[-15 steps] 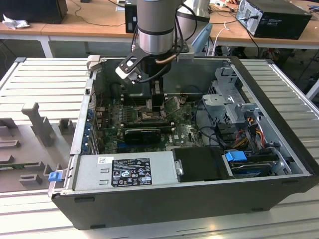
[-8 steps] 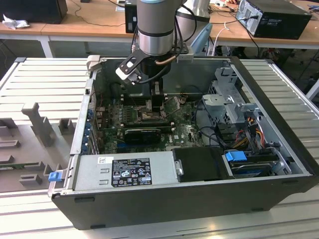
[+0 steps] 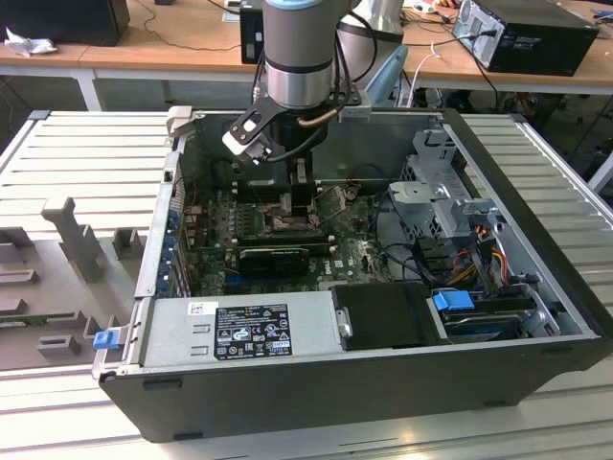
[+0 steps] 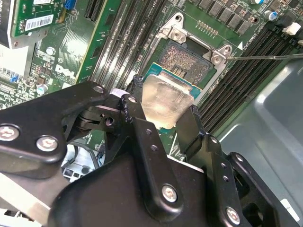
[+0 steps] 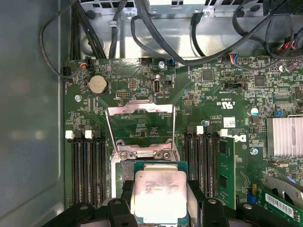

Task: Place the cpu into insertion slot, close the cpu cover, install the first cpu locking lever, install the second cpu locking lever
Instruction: 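Place the cpu into insertion slot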

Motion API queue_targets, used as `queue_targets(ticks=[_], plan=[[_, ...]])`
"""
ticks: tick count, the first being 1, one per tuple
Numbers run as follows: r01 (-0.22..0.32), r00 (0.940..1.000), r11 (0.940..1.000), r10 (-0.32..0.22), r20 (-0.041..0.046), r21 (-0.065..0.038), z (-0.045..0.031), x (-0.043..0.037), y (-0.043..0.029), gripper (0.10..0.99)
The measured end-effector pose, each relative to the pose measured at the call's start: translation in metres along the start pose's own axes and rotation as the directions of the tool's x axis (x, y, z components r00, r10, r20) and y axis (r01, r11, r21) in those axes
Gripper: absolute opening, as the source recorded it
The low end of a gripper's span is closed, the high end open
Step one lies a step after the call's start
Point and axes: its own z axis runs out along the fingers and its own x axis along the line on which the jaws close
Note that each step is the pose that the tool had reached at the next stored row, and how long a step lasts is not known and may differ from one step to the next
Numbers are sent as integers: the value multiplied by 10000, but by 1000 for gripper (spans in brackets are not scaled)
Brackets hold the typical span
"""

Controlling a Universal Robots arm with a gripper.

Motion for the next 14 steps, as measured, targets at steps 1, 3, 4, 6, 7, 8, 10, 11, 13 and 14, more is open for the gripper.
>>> queue_targets(ticks=[1, 3, 4, 6, 7, 8, 10, 11, 13, 14], plan=[[0, 10000, 10000, 0, -1, 1, 10, 1, 0, 525], [0, 10000, 10000, 0, 0, 3, 30, 3, -2, 525], [0, 10000, 10000, 0, 0, 7, 40, 5, -2, 525], [0, 10000, 10000, 0, 0, 11, 59, 6, -3, 525], [-2, 10000, 10000, 2, 1, 12, 64, 10, -4, 525], [-2, 10000, 10000, 2, 0, 12, 71, 18, -5, 525], [0, 10000, 10000, 0, 1, 12, 87, 50, -6, 525], [0, 10000, 10000, 0, 1, 11, 93, 62, -8, 525], [16, 10000, 10000, -16, 1, 12, 111, 70, -27, 525], [21, 10000, 10000, -21, 0, 12, 122, 72, -43, 525]])
